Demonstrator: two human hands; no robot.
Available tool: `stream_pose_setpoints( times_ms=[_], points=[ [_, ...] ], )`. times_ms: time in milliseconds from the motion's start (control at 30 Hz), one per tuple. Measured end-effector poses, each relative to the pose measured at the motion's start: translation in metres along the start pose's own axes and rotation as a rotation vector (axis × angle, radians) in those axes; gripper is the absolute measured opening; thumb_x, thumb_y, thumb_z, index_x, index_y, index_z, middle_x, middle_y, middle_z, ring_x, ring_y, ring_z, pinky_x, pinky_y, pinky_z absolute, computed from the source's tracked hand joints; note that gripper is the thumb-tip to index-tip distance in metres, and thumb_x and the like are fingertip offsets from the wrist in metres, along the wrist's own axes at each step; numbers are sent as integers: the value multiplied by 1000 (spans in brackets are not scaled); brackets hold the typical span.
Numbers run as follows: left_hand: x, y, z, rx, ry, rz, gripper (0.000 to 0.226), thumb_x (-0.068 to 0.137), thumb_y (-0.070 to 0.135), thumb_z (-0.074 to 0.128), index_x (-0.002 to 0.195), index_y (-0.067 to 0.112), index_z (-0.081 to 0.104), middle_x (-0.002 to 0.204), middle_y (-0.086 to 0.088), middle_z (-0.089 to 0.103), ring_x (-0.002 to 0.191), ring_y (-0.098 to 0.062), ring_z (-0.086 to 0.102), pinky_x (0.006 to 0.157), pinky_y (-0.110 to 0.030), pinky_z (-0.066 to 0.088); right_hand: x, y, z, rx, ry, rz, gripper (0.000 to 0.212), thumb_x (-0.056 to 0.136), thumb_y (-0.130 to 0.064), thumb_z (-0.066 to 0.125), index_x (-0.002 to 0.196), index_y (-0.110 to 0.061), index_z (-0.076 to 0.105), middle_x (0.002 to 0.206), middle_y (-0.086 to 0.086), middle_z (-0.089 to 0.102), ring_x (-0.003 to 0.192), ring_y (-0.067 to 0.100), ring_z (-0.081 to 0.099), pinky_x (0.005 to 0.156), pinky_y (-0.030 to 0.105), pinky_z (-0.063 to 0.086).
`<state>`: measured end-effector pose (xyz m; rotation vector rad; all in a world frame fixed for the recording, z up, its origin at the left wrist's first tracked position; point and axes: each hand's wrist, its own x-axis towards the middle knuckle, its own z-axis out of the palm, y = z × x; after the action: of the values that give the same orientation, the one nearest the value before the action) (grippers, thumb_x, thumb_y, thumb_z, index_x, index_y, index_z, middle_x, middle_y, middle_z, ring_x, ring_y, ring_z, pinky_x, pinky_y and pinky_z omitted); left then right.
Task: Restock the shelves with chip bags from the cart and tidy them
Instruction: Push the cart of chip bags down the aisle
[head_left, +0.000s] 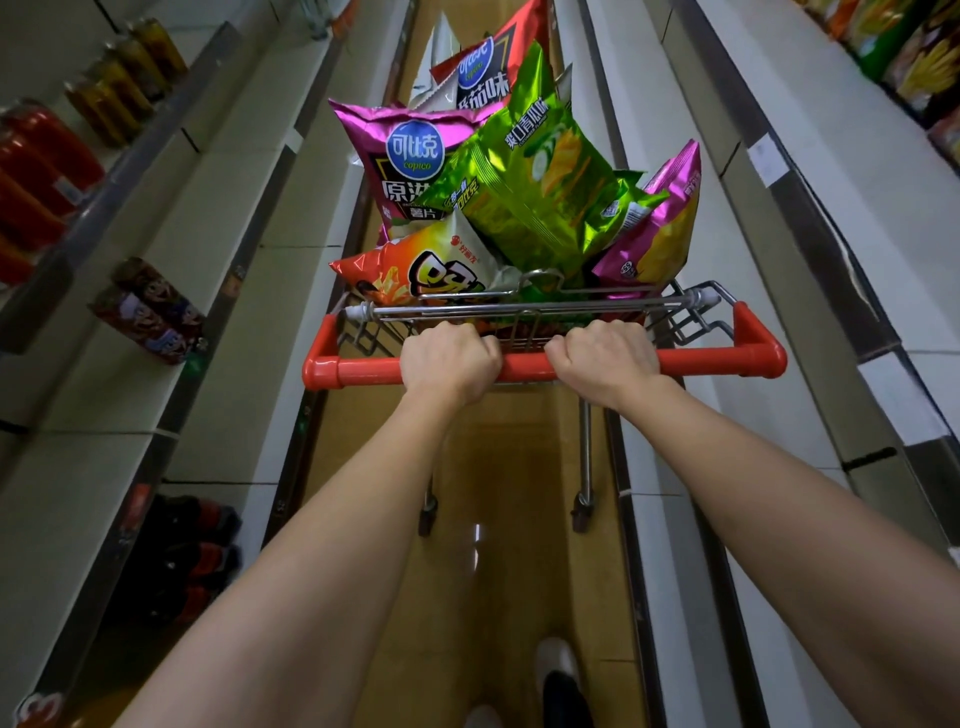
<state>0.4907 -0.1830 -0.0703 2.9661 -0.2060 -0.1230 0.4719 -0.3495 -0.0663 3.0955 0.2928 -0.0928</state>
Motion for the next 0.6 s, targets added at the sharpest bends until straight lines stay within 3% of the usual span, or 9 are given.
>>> stream_pose_setpoints(
  times_ms=[133, 367, 600],
  points=[
    [34, 7, -3, 2, -2, -20, 43, 98, 41, 32, 66, 20, 51, 73, -1, 58, 70, -22, 58, 76, -34, 48, 31, 15, -3, 18, 5, 10, 36, 101, -35, 24, 81, -17, 49, 95, 10, 67, 80, 29, 57, 66, 33, 30],
    [101, 24, -5, -20, -1, -39, 43, 98, 40, 31, 65, 19, 51, 77, -4, 62, 74, -25, 61, 79, -37, 51, 89, 54, -8, 37, -13, 24, 44, 101, -35, 25, 85, -14, 59, 92, 11, 67, 71, 25, 47, 66, 32, 31],
    [162, 40, -6, -10, 33, -45, 46, 98, 40, 31, 61, 18, 48, 65, 0, 52, 66, -22, 56, 71, -34, 48, 143, 89, -14, 69, -12, 18, 45, 101, -34, 26, 87, -11, 61, 92, 12, 65, 73, 25, 45, 67, 33, 33]
  ],
)
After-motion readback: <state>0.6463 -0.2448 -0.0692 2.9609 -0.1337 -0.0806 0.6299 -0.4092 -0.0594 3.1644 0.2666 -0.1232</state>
